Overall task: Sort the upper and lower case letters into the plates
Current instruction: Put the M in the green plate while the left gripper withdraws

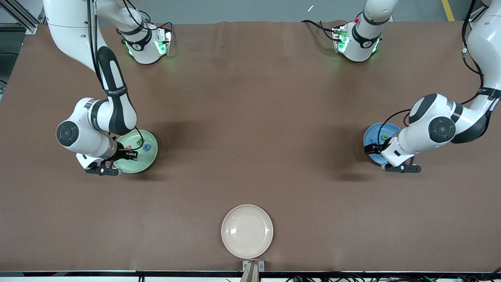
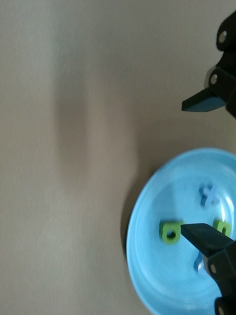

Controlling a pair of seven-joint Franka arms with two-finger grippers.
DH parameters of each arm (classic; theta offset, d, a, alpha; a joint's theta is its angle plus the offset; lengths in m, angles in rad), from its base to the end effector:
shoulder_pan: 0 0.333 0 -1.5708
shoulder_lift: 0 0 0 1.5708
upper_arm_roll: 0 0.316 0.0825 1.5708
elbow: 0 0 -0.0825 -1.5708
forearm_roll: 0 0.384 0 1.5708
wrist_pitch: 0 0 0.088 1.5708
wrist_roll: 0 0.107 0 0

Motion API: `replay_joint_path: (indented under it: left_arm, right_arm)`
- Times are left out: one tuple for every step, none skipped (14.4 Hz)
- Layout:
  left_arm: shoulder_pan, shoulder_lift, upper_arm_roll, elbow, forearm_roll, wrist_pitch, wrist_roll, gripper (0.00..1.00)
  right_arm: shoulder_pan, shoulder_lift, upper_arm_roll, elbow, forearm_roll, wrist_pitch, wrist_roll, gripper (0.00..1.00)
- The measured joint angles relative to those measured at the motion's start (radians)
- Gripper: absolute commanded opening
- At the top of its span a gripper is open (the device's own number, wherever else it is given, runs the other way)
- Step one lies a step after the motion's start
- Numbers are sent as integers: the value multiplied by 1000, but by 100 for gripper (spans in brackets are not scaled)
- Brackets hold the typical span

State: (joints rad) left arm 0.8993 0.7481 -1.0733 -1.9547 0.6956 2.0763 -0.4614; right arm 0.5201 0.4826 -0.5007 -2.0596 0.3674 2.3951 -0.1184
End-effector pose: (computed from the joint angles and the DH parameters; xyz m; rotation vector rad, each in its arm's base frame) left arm 0.5904 -0.0431 0.2473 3.0947 -0.0912 -0.2262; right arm 0.5834 0.0168 0.2180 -3.1211 0.1600 0.0960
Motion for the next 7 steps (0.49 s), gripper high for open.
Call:
replay_joint_path:
  left_arm:
    - [-75,-45,67,17,-81,0,34,100]
    - [-161,-96,146,31,-170,0,73,100]
    - [-256,-151,234,42,-258,0,108,100]
    - [-351,-205,322,49,-341,0,138,100]
    - [-438,-254,400,52,-416,1,163,100]
    - [-518,-301,472,53,-488,0,185,100]
    - [-586,-341,534,53,-549,0,202,100]
  right_arm:
    - [0,1,1,-7,0,10,-3,2]
    - [0,4,1,-10,0,15,-5,3]
    - [0,7,2,-11,0,16,-5,3]
    - [0,11,3,-13,0,17,-5,3]
    - [0,17,3,-13,0,20,-5,4]
    - [0,23,4,-14,0,24,-5,4]
    - [0,28,5,-14,0,26,-5,4]
